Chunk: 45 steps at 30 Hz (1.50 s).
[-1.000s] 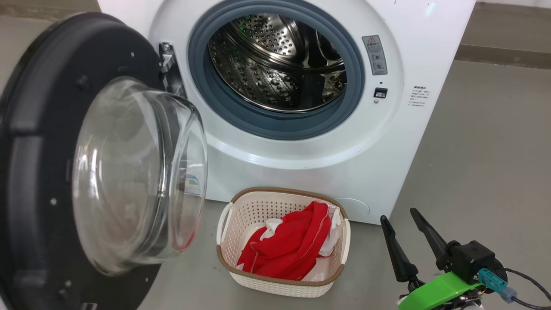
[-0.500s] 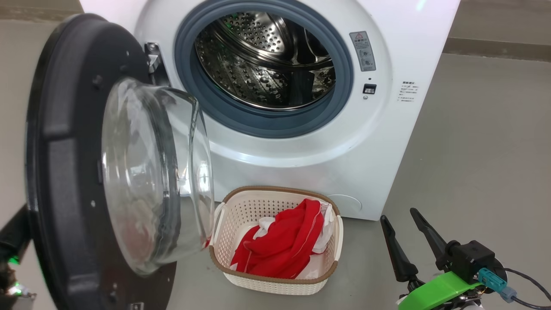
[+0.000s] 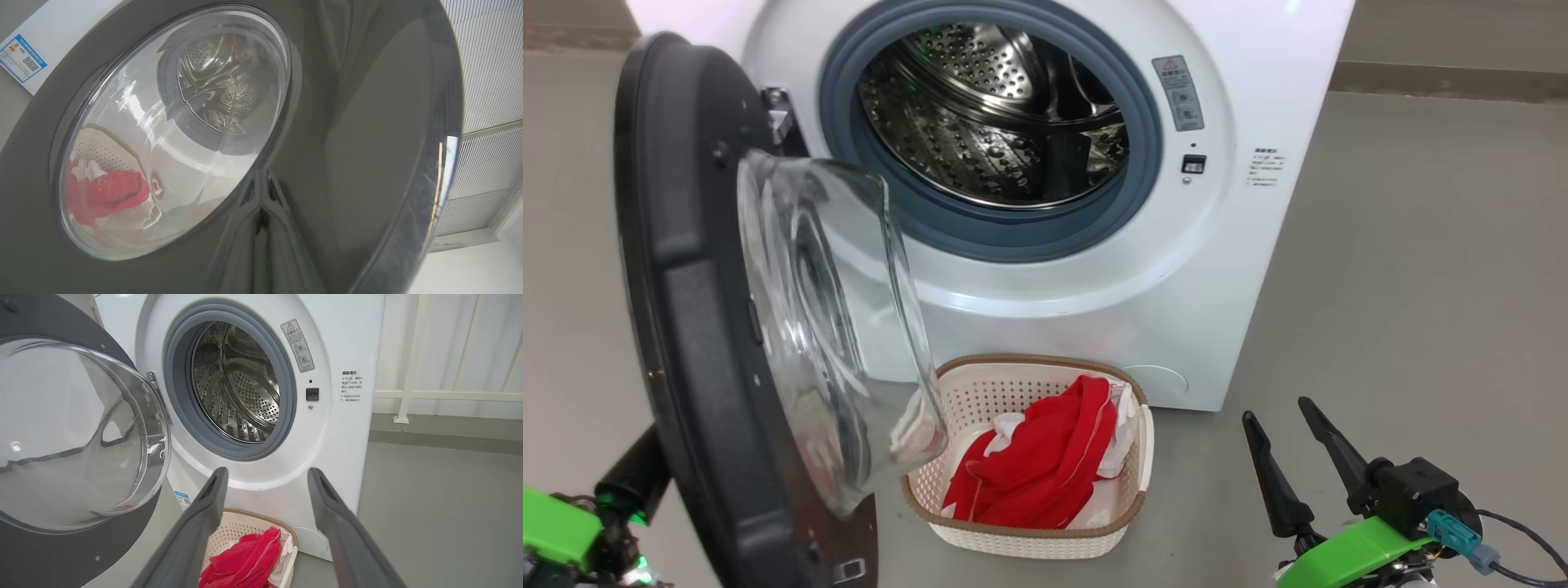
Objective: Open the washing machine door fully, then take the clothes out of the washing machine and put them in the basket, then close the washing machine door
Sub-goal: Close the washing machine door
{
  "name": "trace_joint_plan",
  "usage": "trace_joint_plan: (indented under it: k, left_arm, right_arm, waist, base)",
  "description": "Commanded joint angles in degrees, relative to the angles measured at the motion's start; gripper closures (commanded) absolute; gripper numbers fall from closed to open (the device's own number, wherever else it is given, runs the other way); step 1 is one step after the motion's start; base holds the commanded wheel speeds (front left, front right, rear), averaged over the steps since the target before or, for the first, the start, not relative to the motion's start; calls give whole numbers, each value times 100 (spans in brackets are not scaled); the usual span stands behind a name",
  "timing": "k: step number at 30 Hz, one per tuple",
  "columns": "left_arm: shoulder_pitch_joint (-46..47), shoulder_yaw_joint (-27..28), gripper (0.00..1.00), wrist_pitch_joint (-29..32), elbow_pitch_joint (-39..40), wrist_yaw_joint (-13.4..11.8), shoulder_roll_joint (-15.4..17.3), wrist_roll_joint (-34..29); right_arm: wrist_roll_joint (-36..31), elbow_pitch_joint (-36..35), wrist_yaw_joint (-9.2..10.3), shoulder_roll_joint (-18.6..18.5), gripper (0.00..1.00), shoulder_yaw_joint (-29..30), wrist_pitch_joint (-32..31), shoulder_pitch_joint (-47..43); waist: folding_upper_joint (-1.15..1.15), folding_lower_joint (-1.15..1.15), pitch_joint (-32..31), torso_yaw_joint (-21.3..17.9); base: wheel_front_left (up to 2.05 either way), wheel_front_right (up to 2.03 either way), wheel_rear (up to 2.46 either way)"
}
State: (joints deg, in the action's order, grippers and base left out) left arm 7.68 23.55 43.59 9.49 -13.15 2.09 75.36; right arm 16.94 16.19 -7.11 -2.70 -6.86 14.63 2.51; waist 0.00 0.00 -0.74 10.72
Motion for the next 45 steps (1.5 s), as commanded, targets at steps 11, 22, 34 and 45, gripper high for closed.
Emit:
trace_joint_plan:
  k: [11,22,34,45]
  left_arm:
    - [-273,-564,100,-428,399,67,79,504]
    - [-288,-987,100,-1081,231,198,79,769]
    - [-645,-912,0,-2068,127,1121,485,-337]
    - [-1178,-1218,0,-4027,-187,2042,607,-2065]
  right_arm:
    - [11,-105,-37,-18,0,-176,37,198]
    - [7,-116,-37,-18,0,-207,37,203]
    - [-15,-133,-37,-18,0,-181,37,170]
    - [95,-147,-37,-18,0,-195,37,202]
  waist:
    - [0,0,-39,-293]
    - [0,0,-45,-375]
    - [0,0,-34,-392]
    - [0,0,-74,-375]
  base:
    - [0,0,0]
    - [0,0,0]
    - [0,0,0]
    - [0,0,0]
